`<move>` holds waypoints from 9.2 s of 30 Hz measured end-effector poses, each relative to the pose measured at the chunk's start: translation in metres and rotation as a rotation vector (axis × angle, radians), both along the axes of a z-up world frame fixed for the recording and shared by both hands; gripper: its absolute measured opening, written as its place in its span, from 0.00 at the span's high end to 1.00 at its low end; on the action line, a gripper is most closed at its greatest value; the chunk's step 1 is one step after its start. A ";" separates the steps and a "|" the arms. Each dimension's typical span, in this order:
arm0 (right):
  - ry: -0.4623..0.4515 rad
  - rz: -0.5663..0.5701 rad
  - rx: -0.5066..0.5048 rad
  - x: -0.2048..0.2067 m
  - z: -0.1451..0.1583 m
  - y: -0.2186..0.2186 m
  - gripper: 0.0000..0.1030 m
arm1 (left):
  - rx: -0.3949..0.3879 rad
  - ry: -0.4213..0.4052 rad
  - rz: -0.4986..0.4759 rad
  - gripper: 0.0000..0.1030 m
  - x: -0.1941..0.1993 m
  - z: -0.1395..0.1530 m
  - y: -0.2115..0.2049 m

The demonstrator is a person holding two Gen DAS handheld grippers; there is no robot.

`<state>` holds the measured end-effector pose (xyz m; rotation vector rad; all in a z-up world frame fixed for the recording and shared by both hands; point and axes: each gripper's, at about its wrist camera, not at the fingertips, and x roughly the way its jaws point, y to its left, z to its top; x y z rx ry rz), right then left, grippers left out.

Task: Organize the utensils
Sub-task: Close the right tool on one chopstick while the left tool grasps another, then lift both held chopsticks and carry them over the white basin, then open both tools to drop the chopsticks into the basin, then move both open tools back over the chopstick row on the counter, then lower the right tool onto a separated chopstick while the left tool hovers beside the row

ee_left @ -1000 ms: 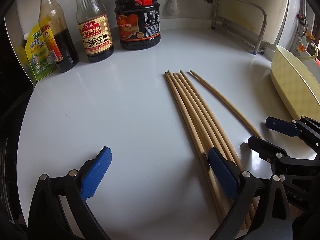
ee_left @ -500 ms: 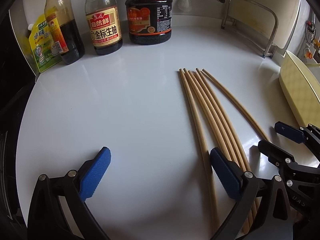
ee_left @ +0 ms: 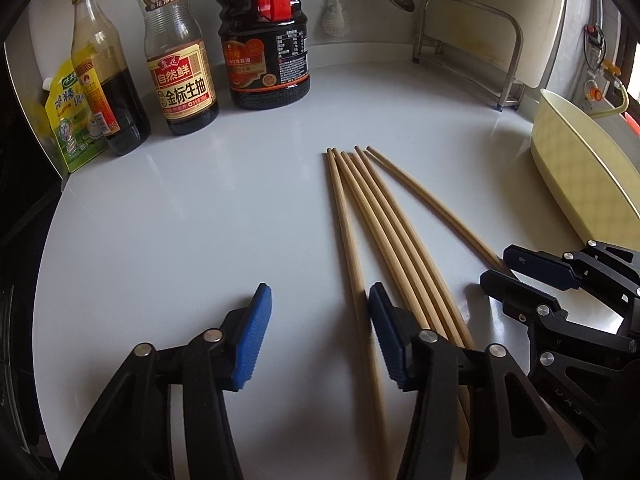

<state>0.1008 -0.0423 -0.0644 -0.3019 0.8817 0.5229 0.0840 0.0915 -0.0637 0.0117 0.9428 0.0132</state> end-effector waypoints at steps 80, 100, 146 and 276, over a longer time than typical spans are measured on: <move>-0.139 -0.615 0.272 0.011 0.097 -0.277 0.94 | -0.211 -0.120 -0.373 0.93 0.066 0.107 -0.231; -0.047 -0.640 0.289 0.031 0.068 -0.286 0.80 | -0.233 -0.022 -0.336 0.84 0.092 0.081 -0.245; -0.128 -0.482 0.282 0.002 0.097 -0.224 0.62 | -0.154 -0.135 -0.188 0.26 0.039 0.100 -0.134; 0.044 -0.100 0.039 0.019 -0.003 -0.027 0.51 | 0.010 -0.019 0.006 0.14 0.000 0.005 0.005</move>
